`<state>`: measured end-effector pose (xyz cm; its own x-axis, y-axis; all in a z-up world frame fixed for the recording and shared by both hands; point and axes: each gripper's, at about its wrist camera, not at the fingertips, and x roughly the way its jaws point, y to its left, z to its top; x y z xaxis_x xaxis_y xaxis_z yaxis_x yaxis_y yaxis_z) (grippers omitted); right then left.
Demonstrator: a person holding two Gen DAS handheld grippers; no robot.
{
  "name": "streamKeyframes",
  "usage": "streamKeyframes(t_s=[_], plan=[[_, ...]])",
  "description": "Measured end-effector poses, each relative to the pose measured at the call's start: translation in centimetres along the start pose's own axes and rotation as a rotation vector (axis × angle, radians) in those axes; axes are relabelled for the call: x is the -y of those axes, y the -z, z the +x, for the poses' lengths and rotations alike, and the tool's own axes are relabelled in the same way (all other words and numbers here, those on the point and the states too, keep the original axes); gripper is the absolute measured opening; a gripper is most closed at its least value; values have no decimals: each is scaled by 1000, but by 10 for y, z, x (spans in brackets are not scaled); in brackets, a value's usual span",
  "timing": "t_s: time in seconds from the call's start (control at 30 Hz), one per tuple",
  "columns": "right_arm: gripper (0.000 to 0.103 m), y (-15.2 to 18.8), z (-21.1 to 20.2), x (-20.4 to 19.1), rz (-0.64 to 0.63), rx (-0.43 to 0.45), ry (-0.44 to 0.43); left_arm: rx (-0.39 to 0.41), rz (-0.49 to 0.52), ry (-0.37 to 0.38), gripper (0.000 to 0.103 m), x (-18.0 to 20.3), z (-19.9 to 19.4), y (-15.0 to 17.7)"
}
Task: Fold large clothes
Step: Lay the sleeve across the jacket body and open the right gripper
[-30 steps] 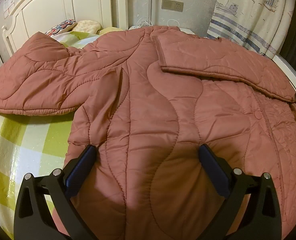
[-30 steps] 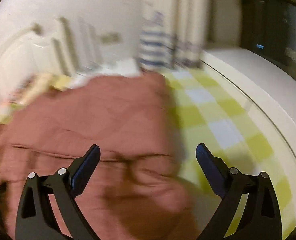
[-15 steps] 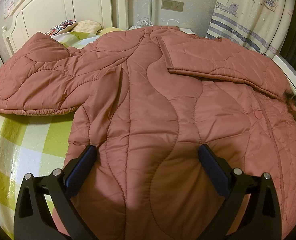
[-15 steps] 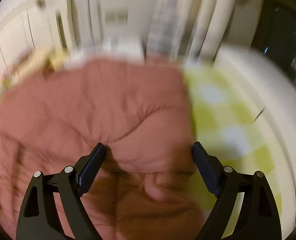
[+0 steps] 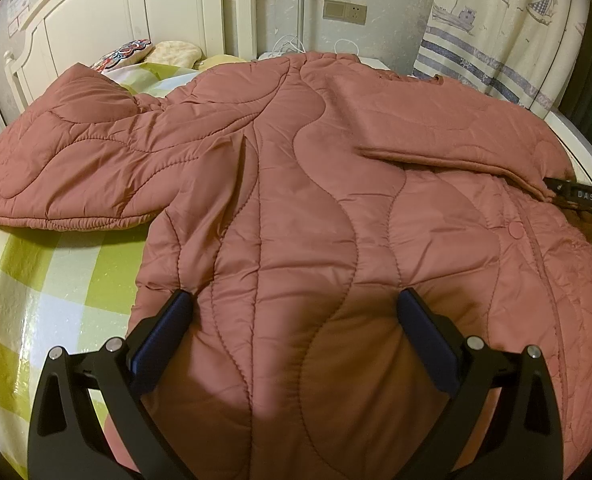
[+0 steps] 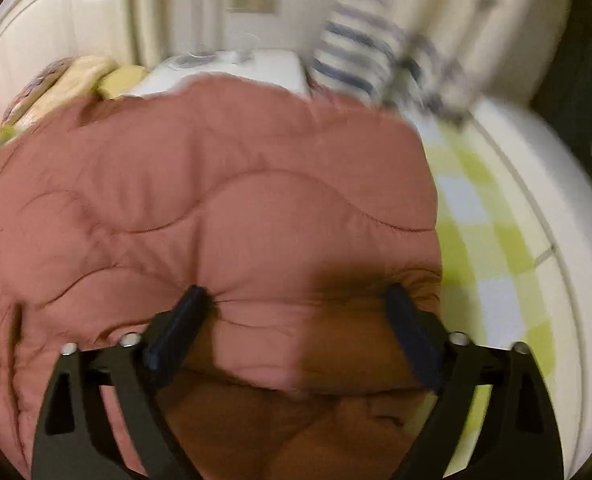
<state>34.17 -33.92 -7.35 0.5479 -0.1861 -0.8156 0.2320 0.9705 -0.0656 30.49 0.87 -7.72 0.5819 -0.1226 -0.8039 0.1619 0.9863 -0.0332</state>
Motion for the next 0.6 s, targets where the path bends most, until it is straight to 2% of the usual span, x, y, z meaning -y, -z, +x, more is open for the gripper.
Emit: streamKeyframes(t_s=[0.1, 0.2, 0.27, 0.3, 0.33, 0.37, 0.47, 0.53, 0.57, 0.6], plan=[[91, -4, -10, 15, 78, 5, -7, 0, 0, -1, 101, 0, 0, 0], [91, -8, -29, 10, 71, 111, -69, -1, 2, -2, 101, 0, 0, 0], [91, -10, -23, 4, 43, 144, -125, 0, 0, 0, 101, 0, 0, 0], [91, -12, -14, 0, 34, 114, -136, 0, 0, 0, 101, 0, 0, 0], [93, -8, 6, -4, 14, 36, -130, 0, 0, 0, 101, 0, 0, 0], [94, -5, 9, -10, -8, 18, -121, 1, 0, 1, 101, 1, 0, 1], [94, -8, -4, -13, -13, 31, -101, 2, -3, 6, 101, 1, -1, 0], [94, -2, -23, -15, -8, 91, -120, 3, -4, 8, 101, -1, -1, 0], [94, 3, -27, -19, -35, 109, -97, 3, -5, 9, 101, -1, -1, 0], [94, 8, -22, -25, -66, 78, -57, 4, -6, 11, 101, -2, 0, 0]])
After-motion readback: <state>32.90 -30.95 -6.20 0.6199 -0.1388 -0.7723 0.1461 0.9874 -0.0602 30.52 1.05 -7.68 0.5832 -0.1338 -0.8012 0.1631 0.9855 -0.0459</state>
